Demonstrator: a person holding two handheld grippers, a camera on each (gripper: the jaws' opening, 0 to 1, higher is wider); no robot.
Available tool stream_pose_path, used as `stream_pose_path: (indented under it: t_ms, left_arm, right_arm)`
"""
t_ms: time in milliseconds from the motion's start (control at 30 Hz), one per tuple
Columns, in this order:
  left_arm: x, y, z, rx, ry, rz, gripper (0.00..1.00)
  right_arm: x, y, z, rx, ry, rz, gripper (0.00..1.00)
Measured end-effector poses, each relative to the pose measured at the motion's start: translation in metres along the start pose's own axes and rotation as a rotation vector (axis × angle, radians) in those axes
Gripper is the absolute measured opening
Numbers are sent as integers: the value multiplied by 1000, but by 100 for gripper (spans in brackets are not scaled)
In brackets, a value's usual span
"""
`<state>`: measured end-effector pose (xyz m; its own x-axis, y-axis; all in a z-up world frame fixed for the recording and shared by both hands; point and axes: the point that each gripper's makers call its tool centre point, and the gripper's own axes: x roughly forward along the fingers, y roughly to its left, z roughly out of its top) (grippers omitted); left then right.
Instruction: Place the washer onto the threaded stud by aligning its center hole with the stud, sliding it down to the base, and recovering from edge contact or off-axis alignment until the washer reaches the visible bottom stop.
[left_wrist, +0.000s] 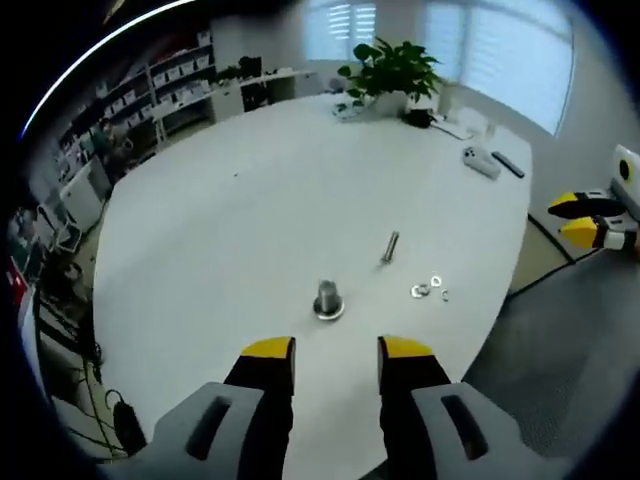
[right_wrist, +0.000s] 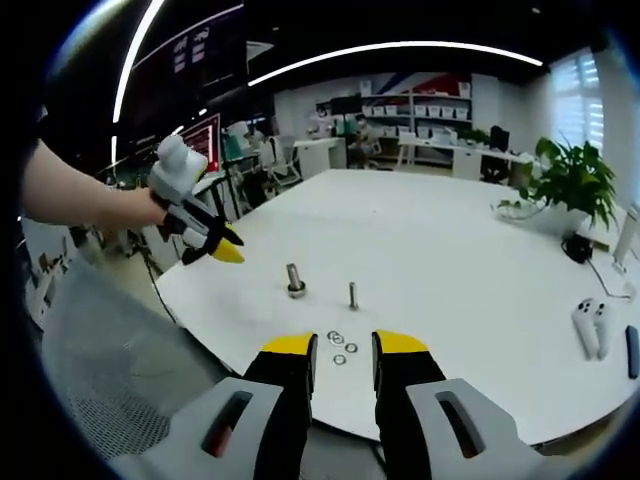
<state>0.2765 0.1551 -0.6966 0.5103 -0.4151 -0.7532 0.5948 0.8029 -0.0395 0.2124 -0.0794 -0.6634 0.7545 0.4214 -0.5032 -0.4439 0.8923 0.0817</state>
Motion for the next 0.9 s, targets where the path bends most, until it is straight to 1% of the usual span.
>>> stream_pose_path:
  t_ms: [67, 100, 167, 200, 233, 333, 400, 467, 533, 567, 600, 733, 767, 800, 833, 867, 900]
  left_arm:
    - [-11, 1, -4, -21, -23, 14, 32]
    - [-19, 0, -7, -52, -44, 21, 32]
    - [-30, -4, -10, -104, -94, 7, 32]
    - [-32, -4, -11, -111, -101, 8, 32]
    - [-36, 2, -20, -112, -104, 12, 32]
    - [-48, 2, -36, -110, -107, 42, 32]
    - [-57, 2, -44, -136, -112, 55, 32]
    - [-66, 4, -50, -168, -119, 81, 32]
    - [-76, 7, -52, -170, -119, 102, 32]
    - [-80, 8, -51, -168, -136, 111, 32]
    - [-84, 9, -51, -182, -154, 111, 32]
    - [-87, 10, -58, -223, -186, 116, 32]
    - [-85, 9, -61, -262, -192, 113, 32]
    - [-85, 9, -62, -281, -208, 116, 31]
    - [-85, 6, -61, -293, -237, 114, 31]
    - [-85, 5, -63, -282, -231, 115, 31]
    - [-85, 6, -62, -252, -229, 131, 30]
  right_arm:
    - [0, 2, -1, -4, 5, 9, 25]
    - [1, 2, -1, -6, 5, 9, 25]
    - [1, 2, -2, 6, 12, 9, 25]
    - [1, 2, -2, 5, 9, 12, 25]
    - [1, 2, -2, 3, 8, 14, 25]
    - [2, 4, -2, -3, 10, 19, 25]
    - [2, 4, -2, -3, 8, 19, 25]
    - [2, 5, -2, -7, 10, 25, 25]
    - [2, 6, -3, -14, 17, 33, 25]
    - [3, 7, -4, -15, 19, 35, 25]
    - [3, 7, -4, -15, 21, 37, 25]
    - [3, 7, -4, -19, 21, 40, 25]
    - [3, 8, -5, -19, 23, 42, 25]
    - [4, 8, -5, -20, 24, 45, 25]
    - [4, 9, -5, -21, 23, 50, 25]
    - [3, 9, -4, -24, 20, 52, 24]
    - [3, 9, -4, -28, 19, 53, 23]
